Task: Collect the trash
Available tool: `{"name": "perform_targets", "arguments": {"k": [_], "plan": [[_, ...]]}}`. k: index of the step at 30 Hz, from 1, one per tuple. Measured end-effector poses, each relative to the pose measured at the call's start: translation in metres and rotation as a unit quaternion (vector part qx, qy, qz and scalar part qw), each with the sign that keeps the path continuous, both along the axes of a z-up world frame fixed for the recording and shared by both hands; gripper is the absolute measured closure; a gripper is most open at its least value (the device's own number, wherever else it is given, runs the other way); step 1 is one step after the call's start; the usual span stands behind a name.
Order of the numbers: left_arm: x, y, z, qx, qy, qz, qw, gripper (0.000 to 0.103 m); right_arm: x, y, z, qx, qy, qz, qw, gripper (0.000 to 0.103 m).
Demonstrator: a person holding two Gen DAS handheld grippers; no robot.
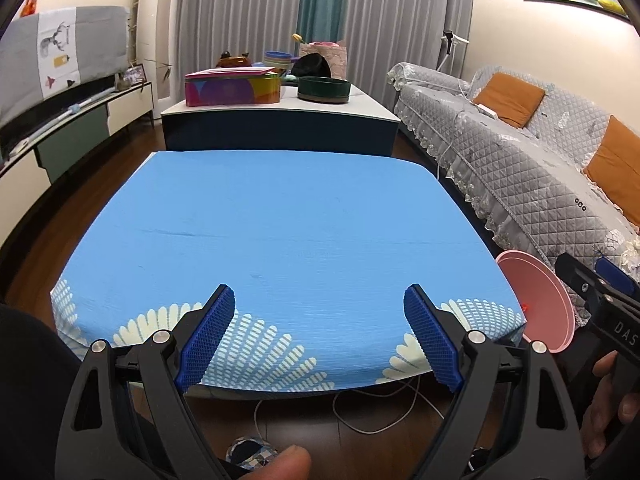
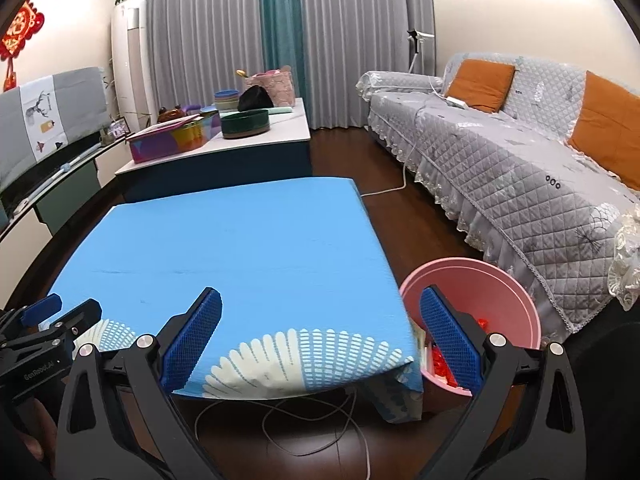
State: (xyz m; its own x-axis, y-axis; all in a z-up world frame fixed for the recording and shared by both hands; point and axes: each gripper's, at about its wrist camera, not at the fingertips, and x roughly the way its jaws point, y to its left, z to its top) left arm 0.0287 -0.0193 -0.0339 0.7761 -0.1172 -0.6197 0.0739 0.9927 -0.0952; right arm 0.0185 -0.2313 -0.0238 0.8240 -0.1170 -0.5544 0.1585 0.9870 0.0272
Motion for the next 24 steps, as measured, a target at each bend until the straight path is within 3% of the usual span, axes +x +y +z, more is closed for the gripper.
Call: {"name": "perform_targets", "arguments": {"k": [24], "plan": [[0.0006, -0.0042, -0.0028, 0.007, 0.006, 0.002, 1.0, 0.019, -0.0005, -0.0067, -0.0001, 0.001, -0.002, -0.01, 1.0, 0.005]]}}
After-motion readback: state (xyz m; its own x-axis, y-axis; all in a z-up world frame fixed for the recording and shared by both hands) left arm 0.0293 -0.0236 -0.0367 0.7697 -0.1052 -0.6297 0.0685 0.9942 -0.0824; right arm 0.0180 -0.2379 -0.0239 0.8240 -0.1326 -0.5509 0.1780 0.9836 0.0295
